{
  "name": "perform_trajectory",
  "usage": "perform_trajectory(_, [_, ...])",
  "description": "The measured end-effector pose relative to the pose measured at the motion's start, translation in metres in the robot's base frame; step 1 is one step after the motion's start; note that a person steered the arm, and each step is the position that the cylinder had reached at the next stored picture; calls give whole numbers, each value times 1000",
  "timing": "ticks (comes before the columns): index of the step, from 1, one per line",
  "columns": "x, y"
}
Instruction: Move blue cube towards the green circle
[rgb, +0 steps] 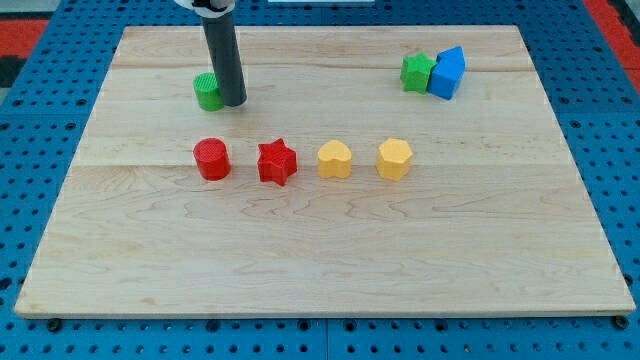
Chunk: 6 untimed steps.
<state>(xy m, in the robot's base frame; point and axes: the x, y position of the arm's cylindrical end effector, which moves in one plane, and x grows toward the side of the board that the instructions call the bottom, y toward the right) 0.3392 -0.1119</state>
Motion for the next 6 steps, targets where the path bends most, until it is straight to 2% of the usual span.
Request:
perform_trajectory(1, [0, 0])
perform_trajectory(2, [11, 46])
perform_trajectory(5, [29, 300])
perform_trajectory(6, [3, 353])
